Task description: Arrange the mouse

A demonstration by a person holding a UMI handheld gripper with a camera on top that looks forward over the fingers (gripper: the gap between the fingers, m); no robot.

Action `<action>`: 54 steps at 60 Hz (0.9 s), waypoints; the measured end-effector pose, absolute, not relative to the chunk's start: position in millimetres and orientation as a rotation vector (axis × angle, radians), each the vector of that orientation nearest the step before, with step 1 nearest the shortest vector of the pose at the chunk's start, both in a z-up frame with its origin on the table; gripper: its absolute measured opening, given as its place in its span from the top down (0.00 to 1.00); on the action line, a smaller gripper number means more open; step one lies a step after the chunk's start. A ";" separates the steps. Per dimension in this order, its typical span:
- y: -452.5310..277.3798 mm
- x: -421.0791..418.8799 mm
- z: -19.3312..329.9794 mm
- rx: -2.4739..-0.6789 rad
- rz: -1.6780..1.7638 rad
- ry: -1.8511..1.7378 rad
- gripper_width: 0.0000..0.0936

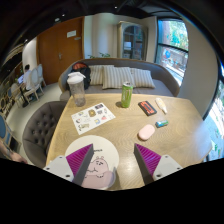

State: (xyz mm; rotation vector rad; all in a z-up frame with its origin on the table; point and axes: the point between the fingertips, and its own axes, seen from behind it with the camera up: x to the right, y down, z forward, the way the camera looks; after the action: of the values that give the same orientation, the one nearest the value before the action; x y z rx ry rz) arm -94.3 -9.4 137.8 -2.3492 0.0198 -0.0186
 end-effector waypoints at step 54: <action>58.3 21.2 18.6 -2.302 0.069 -0.116 0.10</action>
State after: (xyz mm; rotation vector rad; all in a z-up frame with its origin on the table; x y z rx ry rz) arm 21.2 58.3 18.6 -2.3025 -0.1165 0.0687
